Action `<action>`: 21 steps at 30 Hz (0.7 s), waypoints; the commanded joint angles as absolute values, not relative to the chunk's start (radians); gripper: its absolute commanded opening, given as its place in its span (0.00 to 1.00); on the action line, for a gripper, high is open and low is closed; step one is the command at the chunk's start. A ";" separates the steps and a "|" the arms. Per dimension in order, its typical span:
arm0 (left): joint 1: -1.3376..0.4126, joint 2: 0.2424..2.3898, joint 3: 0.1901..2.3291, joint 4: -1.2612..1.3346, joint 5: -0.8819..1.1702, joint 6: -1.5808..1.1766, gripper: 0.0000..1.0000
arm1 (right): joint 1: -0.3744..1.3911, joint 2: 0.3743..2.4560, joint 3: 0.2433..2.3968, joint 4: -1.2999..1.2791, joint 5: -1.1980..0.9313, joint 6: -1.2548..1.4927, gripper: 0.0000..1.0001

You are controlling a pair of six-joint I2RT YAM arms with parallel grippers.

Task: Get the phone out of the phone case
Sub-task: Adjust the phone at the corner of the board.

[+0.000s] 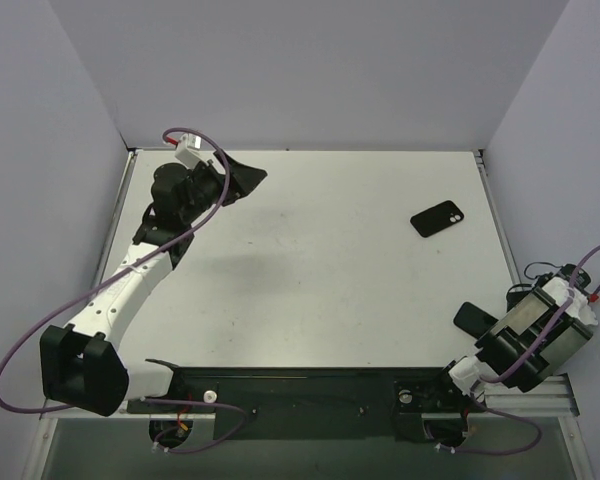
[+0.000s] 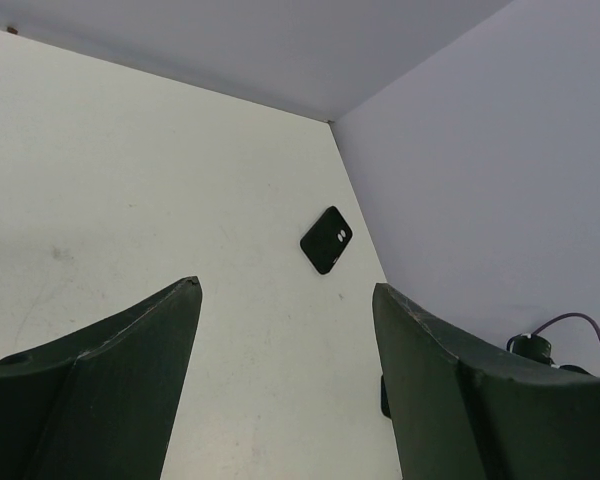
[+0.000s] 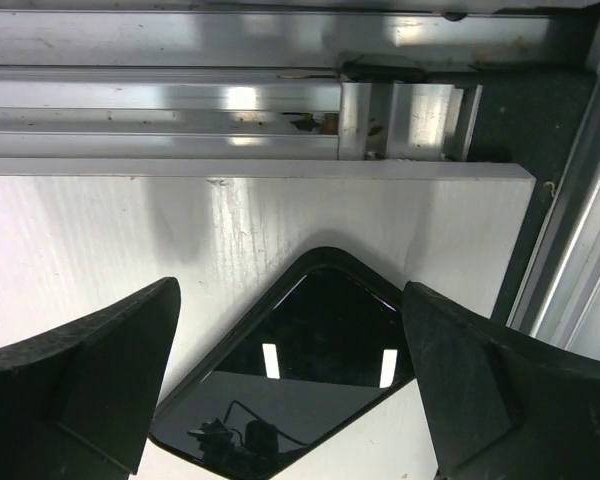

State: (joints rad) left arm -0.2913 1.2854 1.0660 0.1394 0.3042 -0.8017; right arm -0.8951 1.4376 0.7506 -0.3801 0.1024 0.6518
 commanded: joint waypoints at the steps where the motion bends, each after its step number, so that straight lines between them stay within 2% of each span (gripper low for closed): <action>1: -0.278 1.296 1.065 0.199 0.325 -0.805 0.80 | -0.877 1.460 0.753 -0.348 0.009 0.607 0.86; 12: -0.270 1.315 1.058 0.210 0.333 -0.818 0.79 | -0.724 1.535 0.819 -0.379 0.029 0.555 0.87; 21: -0.270 1.305 1.058 0.201 0.321 -0.795 0.79 | -0.418 1.600 0.960 -0.428 0.012 0.448 0.86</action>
